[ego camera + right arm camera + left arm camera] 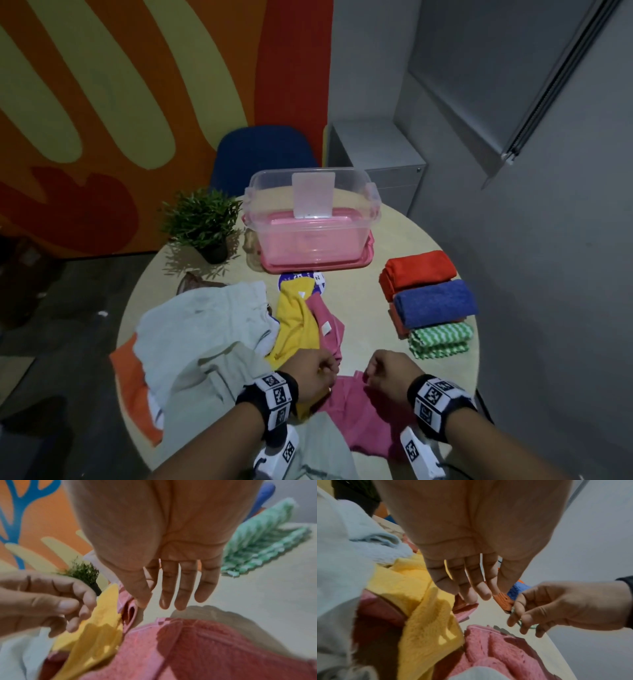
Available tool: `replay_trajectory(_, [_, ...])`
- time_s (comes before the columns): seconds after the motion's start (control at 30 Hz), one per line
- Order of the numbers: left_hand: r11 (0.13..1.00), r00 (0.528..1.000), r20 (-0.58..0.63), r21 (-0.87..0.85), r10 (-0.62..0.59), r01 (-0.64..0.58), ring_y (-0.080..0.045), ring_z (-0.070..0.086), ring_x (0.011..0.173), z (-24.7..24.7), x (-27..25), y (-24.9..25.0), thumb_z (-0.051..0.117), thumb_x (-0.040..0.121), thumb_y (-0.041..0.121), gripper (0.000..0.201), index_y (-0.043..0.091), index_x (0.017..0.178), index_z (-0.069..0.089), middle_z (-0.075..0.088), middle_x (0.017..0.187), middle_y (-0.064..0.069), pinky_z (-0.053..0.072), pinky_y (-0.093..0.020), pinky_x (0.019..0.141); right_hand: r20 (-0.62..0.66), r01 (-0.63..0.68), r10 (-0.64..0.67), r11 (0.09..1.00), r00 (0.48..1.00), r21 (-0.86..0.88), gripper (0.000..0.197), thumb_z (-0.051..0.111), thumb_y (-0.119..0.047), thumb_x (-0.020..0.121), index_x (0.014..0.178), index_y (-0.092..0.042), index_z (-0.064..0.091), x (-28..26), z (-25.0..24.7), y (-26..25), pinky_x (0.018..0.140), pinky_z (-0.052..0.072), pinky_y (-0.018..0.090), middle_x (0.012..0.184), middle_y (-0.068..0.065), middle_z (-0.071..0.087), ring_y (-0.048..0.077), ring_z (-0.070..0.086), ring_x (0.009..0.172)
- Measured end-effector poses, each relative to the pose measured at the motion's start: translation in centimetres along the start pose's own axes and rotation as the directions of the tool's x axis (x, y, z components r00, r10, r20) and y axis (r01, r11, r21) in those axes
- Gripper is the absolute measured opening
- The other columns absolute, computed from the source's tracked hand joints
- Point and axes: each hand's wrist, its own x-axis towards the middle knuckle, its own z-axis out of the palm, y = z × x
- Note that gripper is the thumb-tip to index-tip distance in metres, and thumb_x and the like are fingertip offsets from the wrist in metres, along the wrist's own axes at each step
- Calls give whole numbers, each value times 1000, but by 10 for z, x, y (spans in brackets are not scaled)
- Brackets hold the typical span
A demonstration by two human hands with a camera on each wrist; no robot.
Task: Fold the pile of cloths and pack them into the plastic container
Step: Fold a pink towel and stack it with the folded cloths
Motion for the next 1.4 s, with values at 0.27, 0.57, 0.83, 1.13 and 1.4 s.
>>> replay_trajectory(0.27, [986,979,189,132,79,-105,-14,65,91,-4,-1,11,55,88,22,18,21,100,68,72,99,4,53,-28,84,-57,-81,82,996,995,23,10,63,-18,72,75,-27,64,-22,6,7,62,48,14,78,-4,71,13,67,71])
replay_trajectory(0.57, [964,963,260,233,68,-131,-18,65,91,3,4,34,63,87,29,19,20,103,69,71,98,2,54,-32,85,4,175,-175,984,984,-32,20,67,-32,83,102,-34,68,-18,-8,1,89,52,30,101,2,68,17,65,89])
replay_trajectory(0.83, [874,950,259,486,-172,25,-27,61,85,59,-23,27,64,71,72,61,19,101,60,63,96,-5,54,-38,76,35,254,-252,947,967,-198,14,66,-25,86,94,-20,77,-31,13,32,90,48,26,109,3,65,22,64,101])
replay_trajectory(1.13, [994,977,-195,43,-89,99,-26,62,95,36,-38,57,43,87,11,25,16,99,65,68,100,-7,49,-30,79,-307,529,-465,831,830,172,17,50,-17,100,91,-31,48,-51,-72,-15,67,39,24,77,-13,57,-1,54,70])
replay_trajectory(1.4, [1000,784,-620,-18,-23,15,-24,59,79,-87,-64,97,48,84,-3,35,22,99,66,65,85,-2,37,-26,61,-689,792,-480,566,543,230,16,49,-14,101,100,-30,52,-77,-185,-65,72,44,17,86,-20,61,-4,55,77])
